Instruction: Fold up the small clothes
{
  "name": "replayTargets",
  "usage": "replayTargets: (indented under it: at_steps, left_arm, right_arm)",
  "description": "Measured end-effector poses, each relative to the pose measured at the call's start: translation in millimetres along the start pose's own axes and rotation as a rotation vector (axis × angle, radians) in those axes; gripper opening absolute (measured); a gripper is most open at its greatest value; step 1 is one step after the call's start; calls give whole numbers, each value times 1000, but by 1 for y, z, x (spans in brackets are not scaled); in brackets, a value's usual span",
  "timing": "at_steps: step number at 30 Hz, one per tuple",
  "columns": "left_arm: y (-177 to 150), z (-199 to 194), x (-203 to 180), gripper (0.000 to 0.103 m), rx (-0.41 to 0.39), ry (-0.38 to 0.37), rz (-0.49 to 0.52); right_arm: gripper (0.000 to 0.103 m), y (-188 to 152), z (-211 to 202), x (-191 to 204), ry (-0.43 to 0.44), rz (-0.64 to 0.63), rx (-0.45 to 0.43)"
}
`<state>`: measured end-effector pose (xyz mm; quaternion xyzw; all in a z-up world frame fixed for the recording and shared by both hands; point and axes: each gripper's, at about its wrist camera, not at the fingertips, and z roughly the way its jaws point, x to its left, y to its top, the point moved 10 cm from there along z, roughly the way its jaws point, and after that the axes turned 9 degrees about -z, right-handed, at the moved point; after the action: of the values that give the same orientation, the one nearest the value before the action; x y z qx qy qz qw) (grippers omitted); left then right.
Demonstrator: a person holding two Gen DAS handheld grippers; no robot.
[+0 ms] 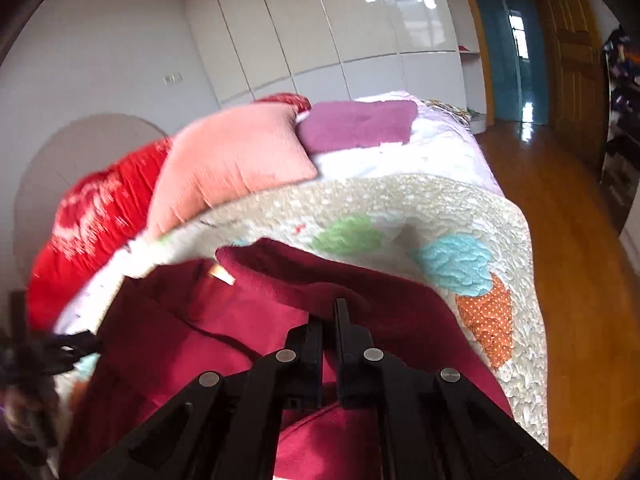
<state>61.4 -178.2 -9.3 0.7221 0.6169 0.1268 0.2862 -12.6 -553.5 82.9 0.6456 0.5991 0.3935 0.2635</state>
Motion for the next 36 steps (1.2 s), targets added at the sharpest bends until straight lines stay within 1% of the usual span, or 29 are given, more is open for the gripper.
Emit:
replayTargets:
  at_steps: [3, 5, 9, 11, 15, 16, 17, 18, 19, 21, 22, 23, 24, 25, 26, 27, 28, 30, 32, 35, 36]
  left_arm:
    - [0, -3, -2, 68, -5, -14, -11]
    - [1, -7, -3, 68, -8, -28, -21]
    - [3, -21, -5, 68, -26, -47, -26]
    - [7, -32, 0, 68, -48, -52, -32]
    - [21, -60, 24, 68, -115, -49, -81]
    - [25, -67, 33, 68, -138, -42, -99]
    - [28, -74, 41, 68, -161, -35, -116]
    - [31, -81, 50, 68, -183, -30, -134]
    - [34, -87, 59, 68, -202, -25, -152]
    - [37, -94, 76, 68, -222, -15, -188]
    - [36, -95, 82, 68, -219, -10, -197]
    - [35, -93, 86, 68, -209, -6, -200]
    - [34, -91, 89, 68, -199, -7, -201]
    - [33, -89, 90, 68, -192, -9, -200]
    - [32, -87, 91, 68, -188, -13, -195]
    - [31, -84, 90, 68, -184, -18, -186]
    - [30, -81, 87, 68, -179, -23, -177]
    - [27, -70, 79, 68, -153, -35, -159]
    - [24, -56, 69, 68, -125, -54, -137]
    - [24, -30, 60, 68, -95, -16, -98]
    - [25, -20, 57, 68, -84, -1, -88]
  right_arm:
    - [4, 24, -40, 9, 50, -14, -72]
    - [4, 38, -60, 23, 94, -20, -114]
    - [4, 66, -83, 74, 226, -75, -200]
    - [4, 78, -87, 109, 325, -111, -228]
    - [4, 99, -83, 188, 580, -189, -274]
    - [4, 102, -76, 208, 643, -210, -272]
    - [4, 103, -63, 227, 684, -234, -252]
    - [4, 103, -43, 243, 684, -256, -220]
    - [4, 101, -19, 256, 661, -269, -186]
    - [5, 92, 36, 275, 572, -283, -103]
    - [11, 86, 64, 277, 509, -279, -53]
    - [16, 79, 84, 276, 465, -261, -13]
    - [28, 72, 96, 275, 451, -234, 11]
    - [36, 65, 101, 273, 456, -205, 24]
    - [39, 58, 100, 270, 465, -185, 30]
    - [43, 52, 98, 259, 459, -177, 38]
    - [44, 46, 95, 249, 432, -177, 48]
    - [48, 32, 78, 224, 362, -182, 53]
    - [49, 15, 67, 193, 262, -192, 78]
    - [52, -12, 54, 138, 106, -174, 118]
    - [60, -22, 54, 118, 56, -143, 142]
